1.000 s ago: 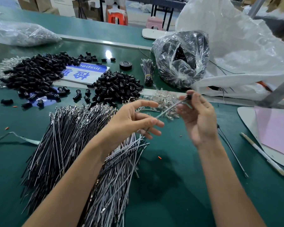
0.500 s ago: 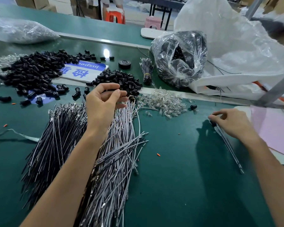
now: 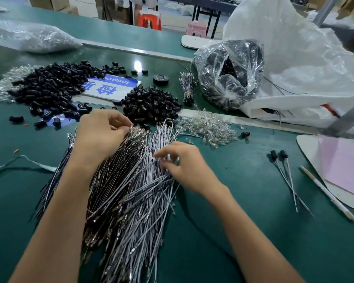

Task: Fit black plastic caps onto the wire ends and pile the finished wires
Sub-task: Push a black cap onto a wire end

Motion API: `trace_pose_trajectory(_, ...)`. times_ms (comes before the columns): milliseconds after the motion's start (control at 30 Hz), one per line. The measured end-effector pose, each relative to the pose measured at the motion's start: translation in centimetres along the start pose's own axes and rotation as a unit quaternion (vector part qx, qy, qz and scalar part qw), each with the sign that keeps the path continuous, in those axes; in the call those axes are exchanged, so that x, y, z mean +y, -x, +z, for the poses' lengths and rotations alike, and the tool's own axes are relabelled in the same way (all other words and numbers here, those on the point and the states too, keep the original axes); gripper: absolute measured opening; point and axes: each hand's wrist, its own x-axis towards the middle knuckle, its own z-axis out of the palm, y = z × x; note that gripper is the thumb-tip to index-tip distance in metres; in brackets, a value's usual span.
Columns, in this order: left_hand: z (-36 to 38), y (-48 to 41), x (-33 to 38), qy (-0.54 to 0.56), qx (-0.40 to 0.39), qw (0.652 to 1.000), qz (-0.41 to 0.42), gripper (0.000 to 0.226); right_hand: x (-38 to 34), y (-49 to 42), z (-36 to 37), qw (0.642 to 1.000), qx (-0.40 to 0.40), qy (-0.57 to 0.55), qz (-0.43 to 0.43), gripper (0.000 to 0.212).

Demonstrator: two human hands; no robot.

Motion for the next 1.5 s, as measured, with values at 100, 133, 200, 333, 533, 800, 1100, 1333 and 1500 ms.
trace_pose_trajectory(100, -0.7, 0.7, -0.1, -0.035, -0.043, 0.998, 0.01, 0.017, -0.3, -0.8, 1.3, 1.0, 0.0, 0.004, -0.003, 0.012)
trace_pose_trajectory(133, -0.8, 1.2, 0.0, -0.046, -0.082, 0.995, 0.018, 0.017, -0.3, -0.9, 1.4, 1.0, 0.003, 0.004, -0.002, 0.01)
trace_pose_trajectory(200, -0.6, 2.4, 0.1, -0.087, -0.174, 0.981, 0.026, 0.012, -0.2, -0.9, 1.4, 1.0, 0.011, -0.006, 0.0, 0.006)
trace_pose_trajectory(333, 0.6, 4.2, 0.2, -0.209, -0.207, 0.955, 0.021, 0.021, -0.2, -0.6, 1.6, 1.0, 0.021, -0.023, 0.001, 0.011)
trace_pose_trajectory(533, 0.7, 4.6, 0.1, -0.205, -0.174, 0.963, 0.008, 0.019, -0.4, -0.3, 2.5, 0.996, 0.072, -0.027, 0.037, 0.01)
trace_pose_trajectory(800, -0.6, 4.6, -0.1, -0.059, -0.112, 0.992, 0.015, 0.016, -0.3, -0.2, 2.3, 0.983, 0.149, -0.078, 0.067, 0.011)
trace_pose_trajectory(1100, 0.1, 4.4, 0.3, 0.02, -0.114, 0.993, 0.037, 0.003, -1.6, 0.2, 0.9, 0.908, 0.14, -0.394, 0.016, 0.011)
trace_pose_trajectory(1333, 0.3, 3.1, -1.4, -0.175, 0.012, 0.984, -0.025, 0.013, -0.1, 0.6, -2.7, 0.804, 0.194, -0.562, 0.005, 0.014)
trace_pose_trajectory(1500, 0.7, 2.8, -1.3, -0.163, 0.011, 0.986, -0.036, 0.012, 0.4, 0.9, -3.2, 0.805, 0.205, -0.556, 0.014, 0.015)
